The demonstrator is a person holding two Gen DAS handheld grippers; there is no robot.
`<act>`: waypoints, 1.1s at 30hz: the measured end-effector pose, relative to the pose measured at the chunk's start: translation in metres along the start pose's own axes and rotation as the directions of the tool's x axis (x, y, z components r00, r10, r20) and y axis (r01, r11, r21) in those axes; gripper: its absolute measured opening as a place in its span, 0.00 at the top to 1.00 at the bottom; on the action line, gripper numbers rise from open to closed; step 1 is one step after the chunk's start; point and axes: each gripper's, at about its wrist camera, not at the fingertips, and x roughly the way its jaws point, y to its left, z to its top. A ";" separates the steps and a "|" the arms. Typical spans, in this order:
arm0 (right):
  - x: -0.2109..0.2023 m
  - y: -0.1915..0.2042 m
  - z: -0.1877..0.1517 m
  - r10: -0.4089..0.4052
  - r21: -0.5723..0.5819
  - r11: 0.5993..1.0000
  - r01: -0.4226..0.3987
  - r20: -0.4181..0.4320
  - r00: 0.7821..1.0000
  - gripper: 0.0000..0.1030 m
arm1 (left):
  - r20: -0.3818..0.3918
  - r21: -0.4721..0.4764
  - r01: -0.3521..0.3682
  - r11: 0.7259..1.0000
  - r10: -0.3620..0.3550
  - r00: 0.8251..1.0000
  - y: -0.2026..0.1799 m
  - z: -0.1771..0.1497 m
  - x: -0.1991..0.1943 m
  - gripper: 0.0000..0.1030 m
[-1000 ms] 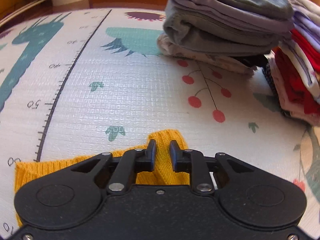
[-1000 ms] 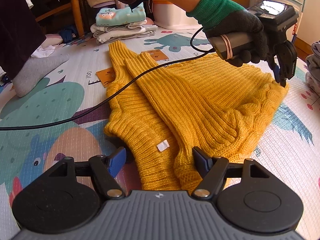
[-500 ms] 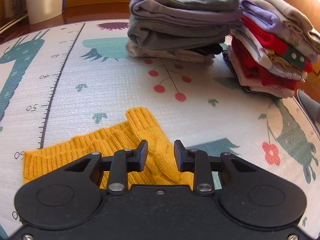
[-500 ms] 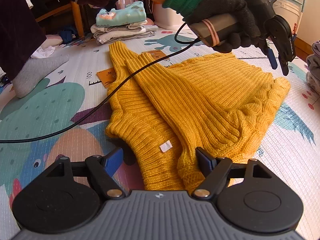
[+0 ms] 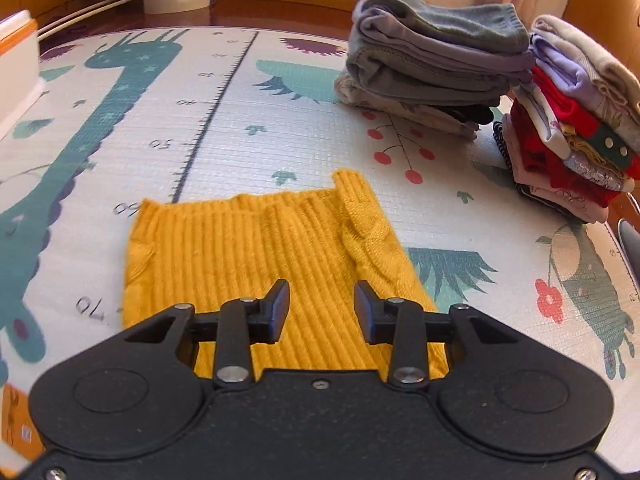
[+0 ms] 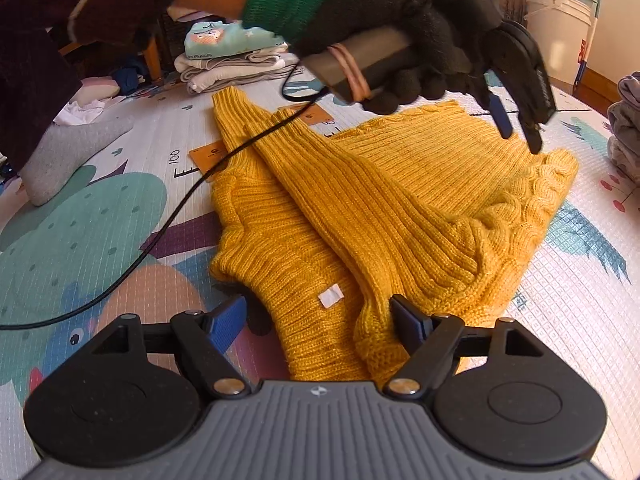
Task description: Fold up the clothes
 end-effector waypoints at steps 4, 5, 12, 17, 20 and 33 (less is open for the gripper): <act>-0.014 -0.002 0.002 -0.006 0.027 1.000 0.005 0.052 0.999 0.36 | 0.015 -0.145 -0.034 0.989 0.037 0.999 0.028 -0.040 -0.065 0.66; -0.019 -0.003 0.003 -0.008 0.026 1.000 0.006 0.066 0.998 0.36 | 0.013 -0.180 -0.047 0.983 0.050 0.999 0.035 -0.050 -0.080 0.66; -0.041 -0.028 0.005 -0.092 0.094 0.992 0.081 0.129 0.987 0.56 | -0.019 -0.427 -0.110 0.898 0.113 0.993 0.077 -0.096 -0.134 0.66; -0.025 -0.038 0.005 -0.099 0.121 0.989 0.088 0.088 0.991 0.67 | -0.023 -0.559 -0.136 0.818 0.149 0.989 0.105 -0.117 -0.144 0.66; -0.003 -0.032 -0.005 -0.080 0.116 0.990 0.074 0.047 0.996 0.67 | -0.024 -0.636 -0.115 0.764 0.129 0.991 0.120 -0.128 -0.139 0.66; -0.018 -0.030 -0.008 -0.052 0.146 0.988 0.045 0.048 0.998 0.60 | 0.022 -0.861 0.014 0.509 0.009 1.000 0.139 -0.165 -0.120 0.66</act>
